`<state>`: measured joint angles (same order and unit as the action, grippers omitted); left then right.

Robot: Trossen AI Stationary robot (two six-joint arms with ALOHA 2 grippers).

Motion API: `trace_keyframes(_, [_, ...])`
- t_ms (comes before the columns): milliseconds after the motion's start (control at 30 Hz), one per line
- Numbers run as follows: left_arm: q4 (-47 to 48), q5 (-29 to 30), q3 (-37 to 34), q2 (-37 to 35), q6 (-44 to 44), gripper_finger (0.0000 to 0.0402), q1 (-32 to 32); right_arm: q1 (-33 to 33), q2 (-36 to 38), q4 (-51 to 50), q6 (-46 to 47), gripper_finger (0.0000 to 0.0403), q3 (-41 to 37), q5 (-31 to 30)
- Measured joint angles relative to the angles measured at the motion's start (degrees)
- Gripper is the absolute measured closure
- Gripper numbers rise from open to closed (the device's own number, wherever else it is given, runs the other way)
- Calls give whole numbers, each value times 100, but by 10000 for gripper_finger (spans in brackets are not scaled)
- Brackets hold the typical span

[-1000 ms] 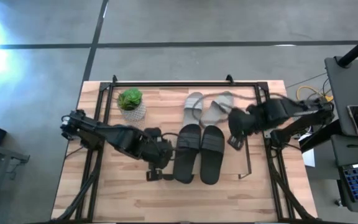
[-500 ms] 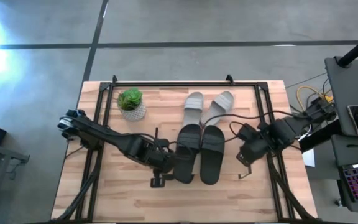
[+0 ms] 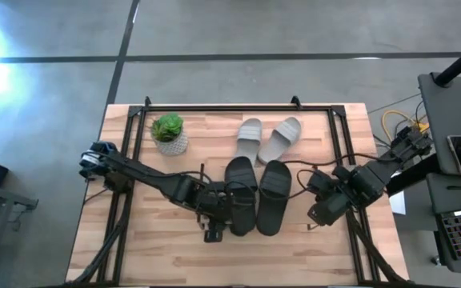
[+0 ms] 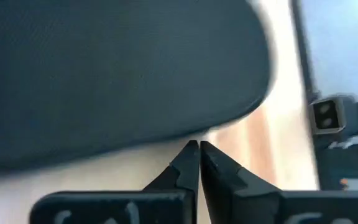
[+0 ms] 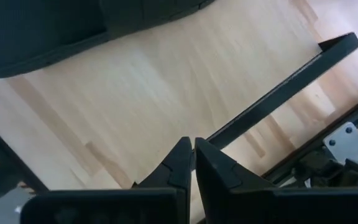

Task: Pick and place slides into the shelf
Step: Adjust the black slides on the shelf

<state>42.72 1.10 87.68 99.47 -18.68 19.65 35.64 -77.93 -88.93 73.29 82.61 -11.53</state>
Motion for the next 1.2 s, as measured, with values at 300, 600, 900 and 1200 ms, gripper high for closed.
trace_keyframes(300, [1491, 817, -2, -485, -115, 402, -6, -451, -211, 501, -774, 390, -318, -32])
trace_keyframes(600, [1532, 1528, -2, -705, -505, 402, -262, -1478, -110, 1001, -1818, 390, -814, 345])
trace_keyframes(900, [1575, 1590, -164, -683, -642, 402, -727, -1862, -114, 1975, -2619, 390, -1074, 611])
trace_keyframes(1200, [1010, 1496, -528, -683, -576, 402, -857, -2380, -116, 2193, -3072, 390, -1042, 542])
